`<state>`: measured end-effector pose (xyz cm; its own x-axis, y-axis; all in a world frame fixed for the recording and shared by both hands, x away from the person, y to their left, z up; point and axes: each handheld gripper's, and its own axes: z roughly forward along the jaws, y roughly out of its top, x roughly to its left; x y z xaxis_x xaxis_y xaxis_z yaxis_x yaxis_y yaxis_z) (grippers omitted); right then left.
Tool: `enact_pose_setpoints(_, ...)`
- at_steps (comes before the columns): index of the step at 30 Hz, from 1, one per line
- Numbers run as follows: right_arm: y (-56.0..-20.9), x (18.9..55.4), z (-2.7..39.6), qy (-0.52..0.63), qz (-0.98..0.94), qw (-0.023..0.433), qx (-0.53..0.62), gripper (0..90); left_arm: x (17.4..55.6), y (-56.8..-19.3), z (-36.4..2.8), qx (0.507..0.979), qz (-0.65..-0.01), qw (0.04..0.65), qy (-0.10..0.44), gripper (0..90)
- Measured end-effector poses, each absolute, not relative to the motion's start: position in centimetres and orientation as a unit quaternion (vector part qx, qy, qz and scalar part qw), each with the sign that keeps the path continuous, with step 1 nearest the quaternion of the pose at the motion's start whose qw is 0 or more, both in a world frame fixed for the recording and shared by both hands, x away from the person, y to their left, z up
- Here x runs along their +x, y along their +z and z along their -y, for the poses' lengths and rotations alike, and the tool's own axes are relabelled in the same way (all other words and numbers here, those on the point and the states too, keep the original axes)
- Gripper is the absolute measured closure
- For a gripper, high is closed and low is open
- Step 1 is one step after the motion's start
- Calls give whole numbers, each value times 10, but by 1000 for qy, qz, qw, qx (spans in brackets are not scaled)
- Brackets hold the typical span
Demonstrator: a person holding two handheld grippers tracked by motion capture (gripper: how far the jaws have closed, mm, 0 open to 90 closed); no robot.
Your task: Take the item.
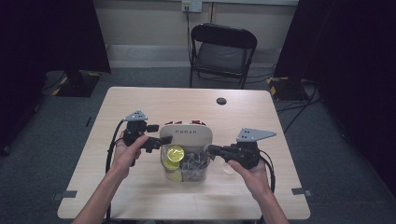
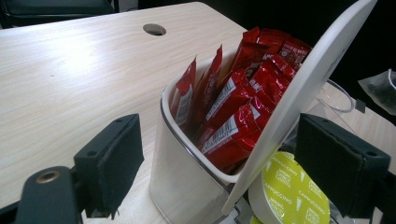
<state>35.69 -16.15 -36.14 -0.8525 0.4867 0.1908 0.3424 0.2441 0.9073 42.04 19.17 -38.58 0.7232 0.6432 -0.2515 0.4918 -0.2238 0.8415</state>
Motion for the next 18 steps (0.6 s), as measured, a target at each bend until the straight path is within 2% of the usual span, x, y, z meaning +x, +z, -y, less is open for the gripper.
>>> enact_pose_setpoints(18,-366,354,214,547,-773,99,307,900,422,-387,-191,782,-363,502,70,150)
